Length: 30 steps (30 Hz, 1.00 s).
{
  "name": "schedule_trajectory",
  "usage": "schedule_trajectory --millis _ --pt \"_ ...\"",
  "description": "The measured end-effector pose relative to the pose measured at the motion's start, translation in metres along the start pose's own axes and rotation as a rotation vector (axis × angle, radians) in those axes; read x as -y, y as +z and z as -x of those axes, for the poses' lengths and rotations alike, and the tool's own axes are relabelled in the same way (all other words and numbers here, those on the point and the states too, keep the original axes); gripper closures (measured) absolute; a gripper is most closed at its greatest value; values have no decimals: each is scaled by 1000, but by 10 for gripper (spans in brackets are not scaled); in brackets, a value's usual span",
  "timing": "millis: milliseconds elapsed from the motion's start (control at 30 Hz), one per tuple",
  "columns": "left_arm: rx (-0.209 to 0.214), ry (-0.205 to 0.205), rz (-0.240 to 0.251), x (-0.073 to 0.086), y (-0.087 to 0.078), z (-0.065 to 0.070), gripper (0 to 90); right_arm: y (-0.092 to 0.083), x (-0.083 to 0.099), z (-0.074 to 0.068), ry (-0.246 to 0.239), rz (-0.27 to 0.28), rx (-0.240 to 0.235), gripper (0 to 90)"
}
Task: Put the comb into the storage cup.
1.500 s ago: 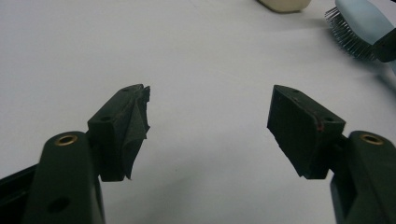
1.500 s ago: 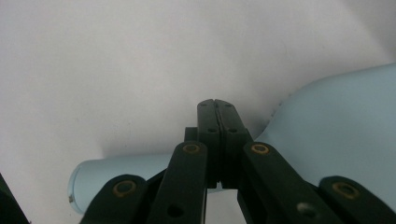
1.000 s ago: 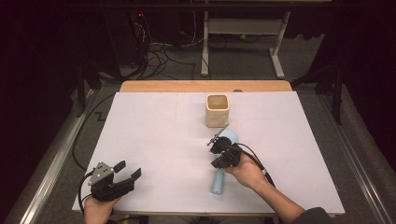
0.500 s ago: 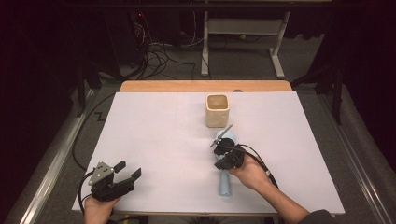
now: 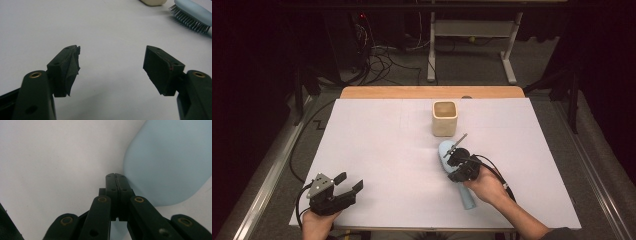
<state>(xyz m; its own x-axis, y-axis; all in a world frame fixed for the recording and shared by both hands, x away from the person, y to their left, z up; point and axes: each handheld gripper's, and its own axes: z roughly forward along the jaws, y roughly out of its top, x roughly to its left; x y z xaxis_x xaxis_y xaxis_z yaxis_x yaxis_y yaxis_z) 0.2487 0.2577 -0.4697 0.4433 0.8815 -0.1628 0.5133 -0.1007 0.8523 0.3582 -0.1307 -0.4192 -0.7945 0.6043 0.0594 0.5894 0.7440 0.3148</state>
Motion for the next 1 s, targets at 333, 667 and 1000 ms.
schedule_trajectory --millis 333,667,1000 --pt "-2 0 1 0 0 0 297 -2 5 1 8 0 1 900" --pt "-2 1 1 0 0 0 297 -3 10 3 8 -10 7 900" --pt "-2 3 0 0 0 0 296 -4 17 7 19 -19 11 900"
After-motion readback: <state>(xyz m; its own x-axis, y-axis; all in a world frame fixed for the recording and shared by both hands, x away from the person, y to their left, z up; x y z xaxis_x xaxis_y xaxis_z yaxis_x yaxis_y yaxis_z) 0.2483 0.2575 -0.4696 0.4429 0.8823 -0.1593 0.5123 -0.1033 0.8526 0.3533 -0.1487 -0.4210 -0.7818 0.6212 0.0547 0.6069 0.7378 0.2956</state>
